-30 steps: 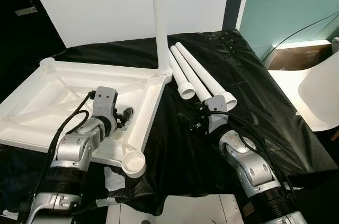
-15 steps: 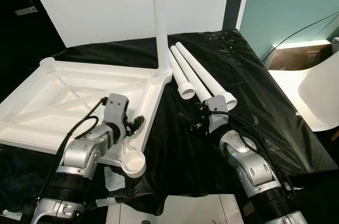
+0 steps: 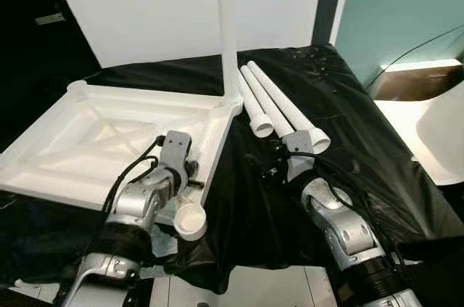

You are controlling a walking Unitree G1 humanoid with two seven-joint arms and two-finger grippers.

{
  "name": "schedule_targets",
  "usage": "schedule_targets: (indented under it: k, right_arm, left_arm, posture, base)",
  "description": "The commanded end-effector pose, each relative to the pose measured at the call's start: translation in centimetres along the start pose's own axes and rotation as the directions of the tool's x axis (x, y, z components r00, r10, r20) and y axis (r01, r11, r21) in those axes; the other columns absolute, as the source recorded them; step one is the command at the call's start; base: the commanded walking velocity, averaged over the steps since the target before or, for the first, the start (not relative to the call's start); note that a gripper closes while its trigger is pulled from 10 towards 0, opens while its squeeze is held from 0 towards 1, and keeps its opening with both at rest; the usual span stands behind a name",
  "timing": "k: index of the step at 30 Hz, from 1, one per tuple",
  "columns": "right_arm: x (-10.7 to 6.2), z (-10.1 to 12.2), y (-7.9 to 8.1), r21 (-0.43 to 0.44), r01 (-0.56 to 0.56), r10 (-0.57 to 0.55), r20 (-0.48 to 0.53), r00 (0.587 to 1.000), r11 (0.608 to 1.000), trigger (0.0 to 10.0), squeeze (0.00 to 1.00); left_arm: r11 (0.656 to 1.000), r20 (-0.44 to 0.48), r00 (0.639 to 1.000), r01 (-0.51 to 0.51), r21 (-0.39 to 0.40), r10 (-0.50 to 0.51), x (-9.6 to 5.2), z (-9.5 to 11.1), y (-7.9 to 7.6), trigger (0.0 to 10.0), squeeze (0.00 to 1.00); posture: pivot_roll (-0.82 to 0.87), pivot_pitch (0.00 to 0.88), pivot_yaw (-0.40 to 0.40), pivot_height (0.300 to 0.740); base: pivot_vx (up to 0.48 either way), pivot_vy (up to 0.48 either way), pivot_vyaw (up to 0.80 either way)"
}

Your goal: Building children table

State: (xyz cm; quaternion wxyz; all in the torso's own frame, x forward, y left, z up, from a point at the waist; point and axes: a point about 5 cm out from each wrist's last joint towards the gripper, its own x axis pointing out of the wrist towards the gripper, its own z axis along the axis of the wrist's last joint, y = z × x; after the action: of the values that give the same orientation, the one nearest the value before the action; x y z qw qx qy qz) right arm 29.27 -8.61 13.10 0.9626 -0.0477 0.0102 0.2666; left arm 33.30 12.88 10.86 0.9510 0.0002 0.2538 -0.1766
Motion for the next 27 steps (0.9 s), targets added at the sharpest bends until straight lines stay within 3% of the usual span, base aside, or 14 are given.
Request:
schedule_targets:
  k: [1,8,15,16,21,24,27]
  right_arm:
    - [0.1,0.0,0.1,-0.006,-0.004,0.004,0.0,1.0,1.0,10.0,0.0]
    - [-0.1,-0.1,0.1,-0.004,0.003,-0.003,-0.003,1.0,1.0,10.0,0.0]
    - [-0.2,-0.1,0.1,-0.003,0.005,-0.005,-0.002,1.0,1.0,10.0,0.0]
    - [-0.2,0.0,0.2,-0.002,0.005,-0.005,-0.001,1.0,1.0,10.0,0.0]
    - [-0.1,0.1,0.3,-0.003,0.005,-0.005,0.001,1.0,1.0,10.0,0.0]
    - [0.1,0.3,0.2,-0.004,0.008,-0.008,0.008,1.0,1.0,10.0,0.0]
    - [0.1,0.4,0.2,-0.003,0.009,-0.009,0.01,1.0,1.0,10.0,0.0]
  left_arm:
    - [0.998,-0.046,0.999,0.004,-0.06,-0.006,0.7,-1.3,-0.7,0.0,0.0]
    - [0.974,-0.002,0.995,-0.1,-0.203,0.102,1.3,-0.6,-0.2,0.0,0.0]
    - [0.962,0.002,0.991,-0.126,-0.244,0.131,1.6,-0.6,-0.4,0.0,0.0]
    - [0.951,0.015,0.99,-0.134,-0.278,0.144,1.7,-0.4,-0.5,0.0,0.0]
    - [0.934,0.034,0.989,-0.124,-0.335,0.143,1.9,0.1,-0.9,0.0,0.0]
    - [0.917,0.083,0.994,-0.03,-0.397,0.069,2.3,1.3,-2.7,0.0,0.0]
    - [0.919,0.1,0.994,0.001,-0.395,0.041,2.3,1.7,-3.4,0.0,0.0]
  posture:
    - [-0.05,0.0,0.061,0.74]
    - [-0.05,0.0,0.062,0.74]
    - [-0.05,0.0,0.062,0.74]
    - [-0.05,0.0,0.064,0.74]
    - [-0.05,0.0,0.063,0.74]
    - [-0.05,0.0,0.065,0.74]
    - [-0.05,0.0,0.065,0.74]
  base:
    - [0.0,0.0,0.0]
    - [0.0,0.0,0.0]
    - [0.0,0.0,0.0]
    - [0.0,0.0,0.0]
    - [0.0,0.0,0.0]
    - [0.0,0.0,0.0]
    - [0.0,0.0,0.0]
